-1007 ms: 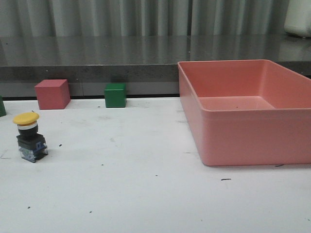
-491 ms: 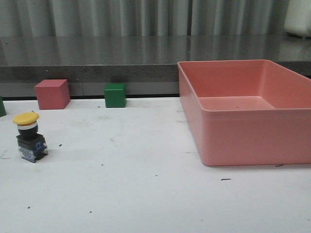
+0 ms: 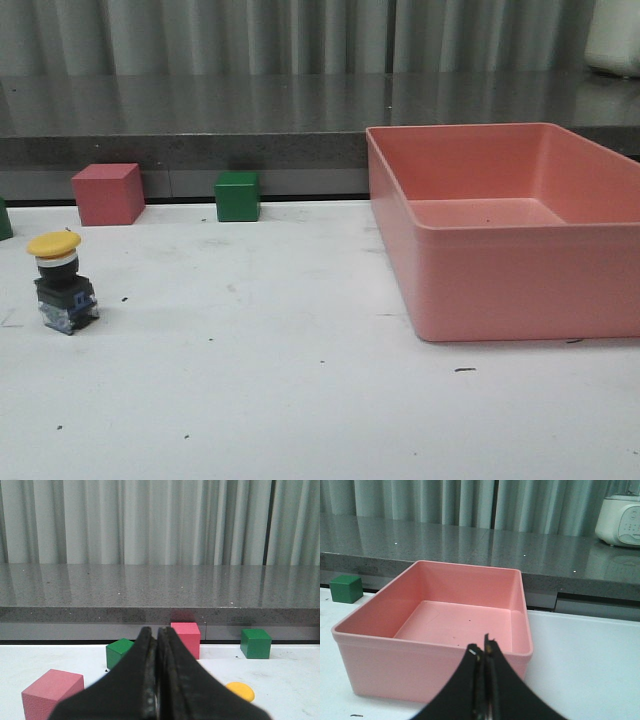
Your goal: Place and stand button with both arms
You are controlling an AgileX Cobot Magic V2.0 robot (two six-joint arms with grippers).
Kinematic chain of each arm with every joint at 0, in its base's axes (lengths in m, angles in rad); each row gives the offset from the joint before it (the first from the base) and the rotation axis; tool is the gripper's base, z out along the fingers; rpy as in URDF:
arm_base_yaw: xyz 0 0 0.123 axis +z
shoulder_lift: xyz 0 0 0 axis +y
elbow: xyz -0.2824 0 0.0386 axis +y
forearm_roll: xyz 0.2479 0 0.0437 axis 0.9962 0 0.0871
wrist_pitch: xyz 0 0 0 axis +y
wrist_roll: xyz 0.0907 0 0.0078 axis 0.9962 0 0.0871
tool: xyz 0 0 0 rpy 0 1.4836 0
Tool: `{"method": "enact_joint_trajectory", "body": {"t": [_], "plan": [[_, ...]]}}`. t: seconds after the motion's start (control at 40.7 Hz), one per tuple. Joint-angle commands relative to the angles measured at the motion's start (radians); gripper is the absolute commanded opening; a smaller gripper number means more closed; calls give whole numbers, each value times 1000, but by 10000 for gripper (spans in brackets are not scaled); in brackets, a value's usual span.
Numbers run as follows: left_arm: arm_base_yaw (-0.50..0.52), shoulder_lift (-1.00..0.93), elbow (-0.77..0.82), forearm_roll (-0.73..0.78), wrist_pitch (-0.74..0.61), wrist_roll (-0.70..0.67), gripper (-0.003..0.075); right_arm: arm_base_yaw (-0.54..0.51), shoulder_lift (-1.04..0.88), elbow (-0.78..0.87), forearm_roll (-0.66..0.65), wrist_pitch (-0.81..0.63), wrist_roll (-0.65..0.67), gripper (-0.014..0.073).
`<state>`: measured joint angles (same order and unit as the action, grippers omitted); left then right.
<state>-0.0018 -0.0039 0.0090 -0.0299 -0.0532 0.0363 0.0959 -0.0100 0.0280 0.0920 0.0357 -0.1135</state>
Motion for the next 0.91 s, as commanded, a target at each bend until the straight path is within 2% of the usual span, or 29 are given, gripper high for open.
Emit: {"method": "enact_joint_trajectory", "body": {"t": [0.0,0.172,0.246,0.884], "plan": [[2,-23,14,-7,-86,-12,-20,-6,-18,-4,2,-97,27,-105],[2,-23,14,-7,-86,-12,-20,-48,-18,-4,-81,-130,152,-105],[2,-23,14,-7,-86,-12,-20,-67,-18,-4,-77,-123,173,-105],[2,-23,14,-7,-86,-12,-20,-103,-18,-4,-108,-97,172,-105]]}}
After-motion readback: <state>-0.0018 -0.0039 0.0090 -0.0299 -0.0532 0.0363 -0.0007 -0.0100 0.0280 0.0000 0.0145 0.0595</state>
